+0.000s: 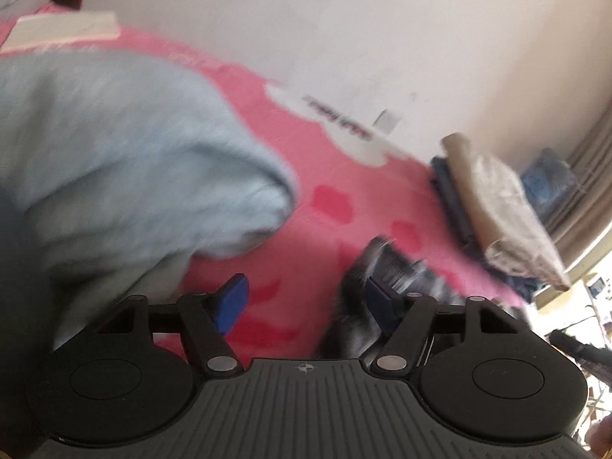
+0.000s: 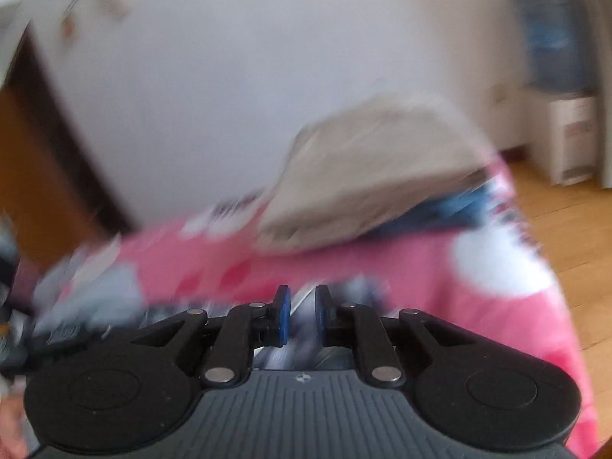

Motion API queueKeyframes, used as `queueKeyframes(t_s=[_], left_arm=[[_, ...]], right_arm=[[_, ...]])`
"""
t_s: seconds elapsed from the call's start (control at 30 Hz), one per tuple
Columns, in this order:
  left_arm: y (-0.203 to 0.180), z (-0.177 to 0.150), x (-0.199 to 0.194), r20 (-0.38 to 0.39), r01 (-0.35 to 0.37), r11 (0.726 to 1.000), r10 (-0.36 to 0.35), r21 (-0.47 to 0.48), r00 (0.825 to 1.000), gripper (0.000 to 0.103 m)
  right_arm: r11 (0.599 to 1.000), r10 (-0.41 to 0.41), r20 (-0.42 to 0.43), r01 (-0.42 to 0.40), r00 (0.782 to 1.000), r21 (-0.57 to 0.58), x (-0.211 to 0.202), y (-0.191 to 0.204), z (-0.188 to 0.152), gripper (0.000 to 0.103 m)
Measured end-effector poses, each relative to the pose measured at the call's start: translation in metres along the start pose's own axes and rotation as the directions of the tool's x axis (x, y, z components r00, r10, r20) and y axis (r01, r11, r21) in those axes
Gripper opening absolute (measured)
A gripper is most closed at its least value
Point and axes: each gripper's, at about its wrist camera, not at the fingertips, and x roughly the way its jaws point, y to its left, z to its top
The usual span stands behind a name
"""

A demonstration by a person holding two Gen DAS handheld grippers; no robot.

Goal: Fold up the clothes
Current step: 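Raise the plaid pants with both grippers to let the legs hang, then lay the plaid pants flat on the bedspread and open both grippers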

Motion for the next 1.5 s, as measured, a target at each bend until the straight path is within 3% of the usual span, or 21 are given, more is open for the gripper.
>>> queueKeyframes(t_s=[0.07,0.13,0.3,0.4,0.5,0.63,0.83,1.0,1.23,1.37,1.5], left_arm=[[0.002,-0.005,-0.003,-0.018,-0.007,1.0,0.007,-0.013,1.0,0.067],[-0.003,-0.005,-0.014,-0.011,-0.014,1.0,0.014,0.013,1.0,0.067],[-0.017,0.016,-0.068,0.076,-0.046,0.996,0.04,0.079,0.996,0.067],[-0.023,0.039,-0.119,0.13,-0.07,0.993,0.057,0.091,0.99,0.067],[-0.033,0.053,-0.183,0.177,-0.093,0.98,0.061,0.175,0.982,0.068],[-0.038,0.022,-0.234,0.136,-0.12,0.94,0.08,0.318,0.987,0.086],[-0.01,-0.097,-0.207,-0.046,-0.115,0.887,0.151,0.448,0.987,0.078],[0.016,-0.158,-0.18,-0.183,-0.01,0.89,0.105,0.456,0.977,0.065],[0.045,-0.167,-0.168,-0.219,0.094,0.937,-0.019,0.336,0.976,0.064],[0.055,-0.169,-0.172,-0.214,0.137,0.938,-0.07,0.318,0.974,0.065],[0.056,-0.174,-0.175,-0.217,0.149,0.928,-0.076,0.343,0.973,0.066]], right_arm=[[0.994,-0.107,-0.107,0.105,0.988,-0.025,0.027,-0.001,-0.011,0.014],[0.982,-0.178,-0.163,0.185,0.971,0.032,0.044,-0.017,-0.021,0.009],[0.971,-0.11,-0.068,0.122,0.992,0.206,0.013,-0.022,-0.016,0.013],[0.985,-0.122,-0.058,0.128,0.991,0.117,-0.008,-0.004,-0.009,0.014],[0.994,-0.097,-0.037,0.098,0.995,0.049,-0.031,0.018,0.001,0.014],[0.997,-0.041,-0.025,0.039,0.999,-0.069,-0.049,0.057,0.011,0.014],[0.991,-0.002,-0.092,-0.01,0.996,-0.135,-0.004,0.106,-0.007,0.012],[0.987,0.017,-0.096,-0.032,0.995,-0.159,0.052,0.135,-0.02,0.011],[0.983,0.021,-0.119,-0.043,0.993,-0.18,0.126,0.156,-0.024,0.011],[0.984,0.005,-0.129,-0.028,0.992,-0.179,0.154,0.164,-0.027,0.011],[0.988,-0.002,-0.152,-0.022,0.988,-0.154,0.173,0.164,-0.029,0.011]])
